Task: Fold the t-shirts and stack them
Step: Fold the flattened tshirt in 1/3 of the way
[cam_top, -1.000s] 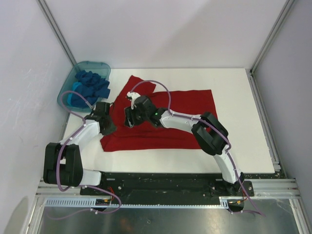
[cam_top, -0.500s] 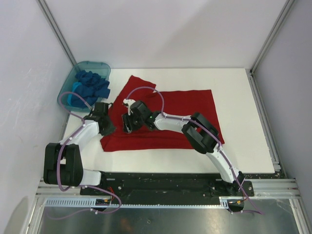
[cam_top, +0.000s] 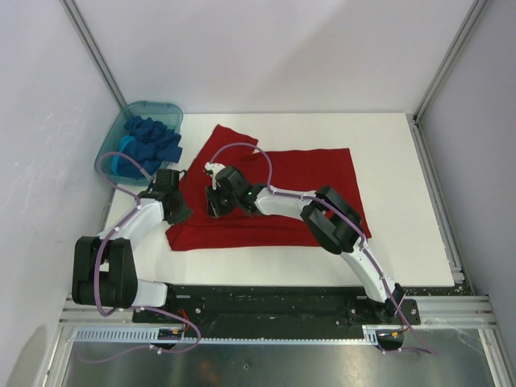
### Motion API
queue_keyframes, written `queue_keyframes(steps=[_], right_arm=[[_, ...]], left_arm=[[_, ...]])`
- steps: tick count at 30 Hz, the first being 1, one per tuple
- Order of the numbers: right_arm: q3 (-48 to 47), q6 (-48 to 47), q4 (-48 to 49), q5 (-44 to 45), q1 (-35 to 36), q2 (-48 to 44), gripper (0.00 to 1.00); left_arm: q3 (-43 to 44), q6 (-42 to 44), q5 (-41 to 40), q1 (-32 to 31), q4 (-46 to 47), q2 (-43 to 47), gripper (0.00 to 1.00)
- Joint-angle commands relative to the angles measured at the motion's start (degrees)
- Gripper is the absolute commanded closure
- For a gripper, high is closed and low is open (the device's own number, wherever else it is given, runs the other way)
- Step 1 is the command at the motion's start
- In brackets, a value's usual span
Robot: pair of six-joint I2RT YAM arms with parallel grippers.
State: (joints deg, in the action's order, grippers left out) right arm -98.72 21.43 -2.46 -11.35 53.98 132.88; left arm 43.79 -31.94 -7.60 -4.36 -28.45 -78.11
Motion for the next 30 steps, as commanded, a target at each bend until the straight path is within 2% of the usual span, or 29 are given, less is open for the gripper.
queue_keyframes(steps=[1,22,30], right_arm=[[-0.6,0.6,1.3,2.1,-0.3,-2.5,0.72],[1.2,1.6,3.7,6.7,-1.0,-5.6,0.73],[1.6,1.7,2.9,13.5,-1.2,-7.1,0.86]], left_arm=[[-0.2,0.9,0.2,0.5,0.9,1.3,0.89],[4.9,0.8,1.3,0.5,0.8,0.0,0.98],[9.6,0.8,0.8,0.4,1.3,-3.5,0.99]])
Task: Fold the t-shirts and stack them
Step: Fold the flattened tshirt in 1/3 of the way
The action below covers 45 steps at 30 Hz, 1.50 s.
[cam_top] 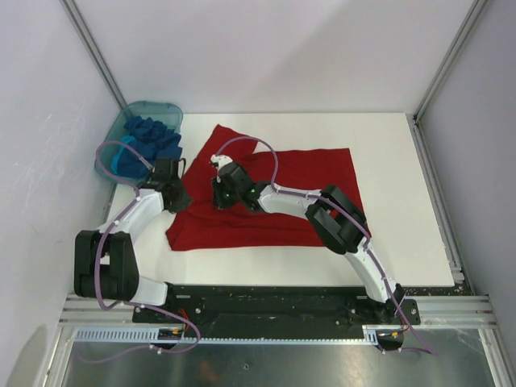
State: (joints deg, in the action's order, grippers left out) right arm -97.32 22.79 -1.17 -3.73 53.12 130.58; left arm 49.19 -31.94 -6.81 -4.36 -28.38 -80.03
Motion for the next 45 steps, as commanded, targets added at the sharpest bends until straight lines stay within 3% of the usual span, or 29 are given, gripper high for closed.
queue_keyframes(steps=[1,10,22,35,40,45], right_arm=[[0.2,0.3,1.5,7.1,-0.3,-5.0,0.87],[1.2,0.6,1.4,9.9,-0.5,-6.2,0.96],[-2.2,-1.0,-0.3,-2.3,-0.3,-1.3,0.65],[-4.2,-1.4,-1.0,-5.7,0.2,2.6,0.57],[-4.3,-0.9,-1.1,-4.7,0.4,2.9,0.62],[-3.5,-0.5,-0.9,-2.4,0.2,1.8,0.77]], left_arm=[[4.9,0.8,0.0,0.3,1.4,-2.2,0.99],[9.2,1.1,-0.4,-0.2,2.1,-6.4,1.00],[-3.1,-1.5,-1.0,-0.2,1.7,0.3,1.00],[-6.0,-3.6,-1.9,-0.1,1.6,2.2,1.00],[-6.0,-3.6,-1.7,-0.1,1.6,2.1,1.00],[-5.9,-3.5,-1.6,-0.1,1.6,2.1,1.00]])
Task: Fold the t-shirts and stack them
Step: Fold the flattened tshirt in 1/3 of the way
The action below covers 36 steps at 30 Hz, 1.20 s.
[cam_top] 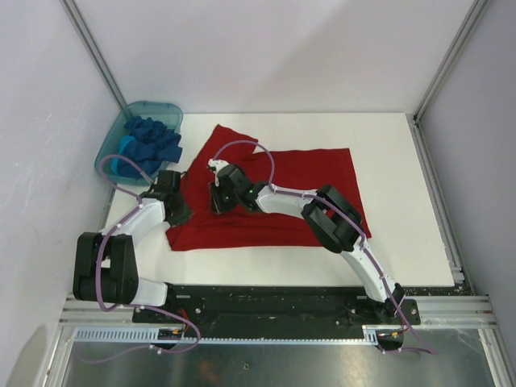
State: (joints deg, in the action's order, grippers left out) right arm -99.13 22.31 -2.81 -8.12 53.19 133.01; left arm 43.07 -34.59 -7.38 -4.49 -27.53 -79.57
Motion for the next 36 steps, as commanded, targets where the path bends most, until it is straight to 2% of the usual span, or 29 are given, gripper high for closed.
queue_keyframes(steps=[1,7,12,21,36], right_arm=[[-1.6,0.1,0.9,2.5,0.1,-0.9,0.80],[-0.7,0.5,1.6,3.7,0.1,-2.2,0.95],[1.1,0.7,2.2,6.8,0.2,-4.2,0.99],[6.1,0.0,5.9,17.9,0.7,-9.8,1.00],[7.0,3.0,3.5,31.2,1.1,-10.7,1.00]], left_arm=[[0.3,-0.8,-1.0,0.0,0.7,1.7,1.00],[0.7,-0.4,-1.1,0.0,0.8,2.0,1.00],[1.4,0.2,-1.2,-0.1,0.7,2.6,1.00],[6.7,0.9,-1.1,-0.2,0.8,1.5,1.00],[19.3,2.3,-2.2,-2.0,4.4,-10.8,0.97]])
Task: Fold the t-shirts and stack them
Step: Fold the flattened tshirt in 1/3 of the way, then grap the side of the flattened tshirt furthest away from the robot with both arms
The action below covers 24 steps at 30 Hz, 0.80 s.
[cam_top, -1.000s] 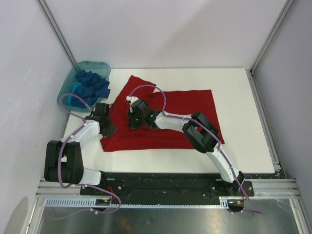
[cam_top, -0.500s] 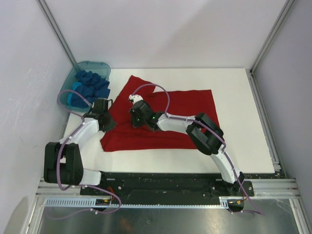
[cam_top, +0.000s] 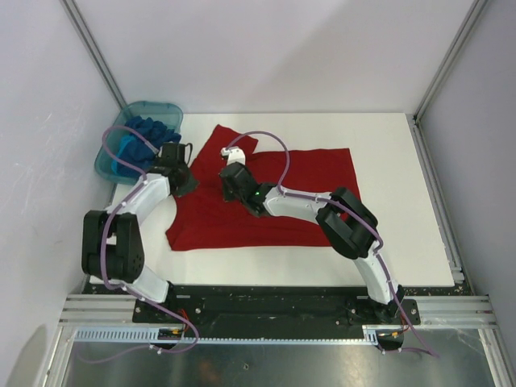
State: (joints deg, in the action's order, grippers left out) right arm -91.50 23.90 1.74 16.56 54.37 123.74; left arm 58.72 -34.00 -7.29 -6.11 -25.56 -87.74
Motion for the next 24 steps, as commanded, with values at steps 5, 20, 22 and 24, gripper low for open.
queue_keyframes(steps=[5,20,22,24], right_arm=[[-1.2,2.9,-3.8,9.8,-0.2,-1.0,0.90],[2.2,5.8,-8.6,-0.4,-12.1,-7.7,0.48],[2.3,5.3,-9.6,-1.3,-13.4,-8.1,0.49],[2.8,5.0,-10.5,-2.1,-14.5,-8.7,0.50]], left_arm=[[4.9,3.1,-1.0,-0.7,6.9,-6.5,0.82],[18.1,9.7,6.5,-1.8,12.7,-15.1,0.45],[21.8,10.5,5.4,-2.1,13.0,-18.1,0.47],[26.5,11.8,4.1,-2.5,13.0,-21.6,0.48]])
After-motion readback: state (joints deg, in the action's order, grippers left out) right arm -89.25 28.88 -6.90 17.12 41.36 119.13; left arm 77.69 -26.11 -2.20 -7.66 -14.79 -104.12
